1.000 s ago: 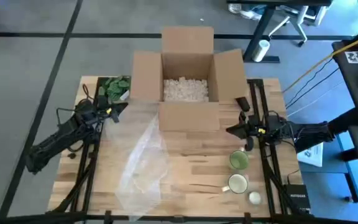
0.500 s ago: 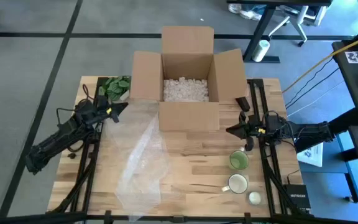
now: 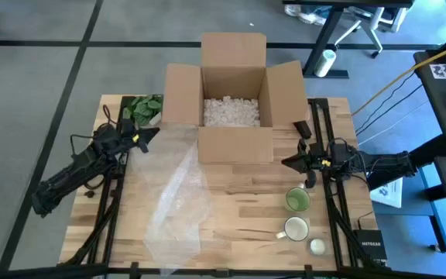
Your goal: Wrap mug
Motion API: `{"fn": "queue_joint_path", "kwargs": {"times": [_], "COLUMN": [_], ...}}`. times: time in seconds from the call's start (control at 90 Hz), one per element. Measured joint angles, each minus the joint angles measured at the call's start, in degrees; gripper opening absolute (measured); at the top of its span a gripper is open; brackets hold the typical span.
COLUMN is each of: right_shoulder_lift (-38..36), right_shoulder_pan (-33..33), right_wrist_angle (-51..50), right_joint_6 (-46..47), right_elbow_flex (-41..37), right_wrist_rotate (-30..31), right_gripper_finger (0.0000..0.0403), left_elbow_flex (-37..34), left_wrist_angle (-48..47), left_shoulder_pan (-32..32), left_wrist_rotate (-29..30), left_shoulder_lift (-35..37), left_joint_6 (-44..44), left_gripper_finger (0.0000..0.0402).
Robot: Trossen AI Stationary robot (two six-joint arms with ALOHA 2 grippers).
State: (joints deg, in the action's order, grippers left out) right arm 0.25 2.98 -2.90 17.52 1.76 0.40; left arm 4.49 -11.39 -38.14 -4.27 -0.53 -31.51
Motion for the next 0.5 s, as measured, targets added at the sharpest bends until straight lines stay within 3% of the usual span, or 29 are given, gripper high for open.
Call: {"fn": "queue_joint_path", "kwargs": {"times": [0.322, 0.5], "right_shoulder_lift": [0.01, 1.53], "right_shoulder_pan": [0.00, 0.70], "right_wrist_angle": [0.10, -5.76], "right_joint_6": [1.90, 9.92], "right_elbow_flex": [0.01, 2.20], "right_wrist_rotate": [0.85, -7.47], "right_gripper_finger": [0.0000, 0.0000], "left_elbow_flex": [0.00, 0.00], "left_wrist_angle": [0.02, 0.00], "left_shoulder_pan": [0.01, 0.00], "left_wrist_rotate": [0.01, 0.01], "left_shoulder_lift": [0.01, 0.00], "left_joint_6": [0.00, -0.01], "left_gripper_finger": [0.0000, 0.0000]}}
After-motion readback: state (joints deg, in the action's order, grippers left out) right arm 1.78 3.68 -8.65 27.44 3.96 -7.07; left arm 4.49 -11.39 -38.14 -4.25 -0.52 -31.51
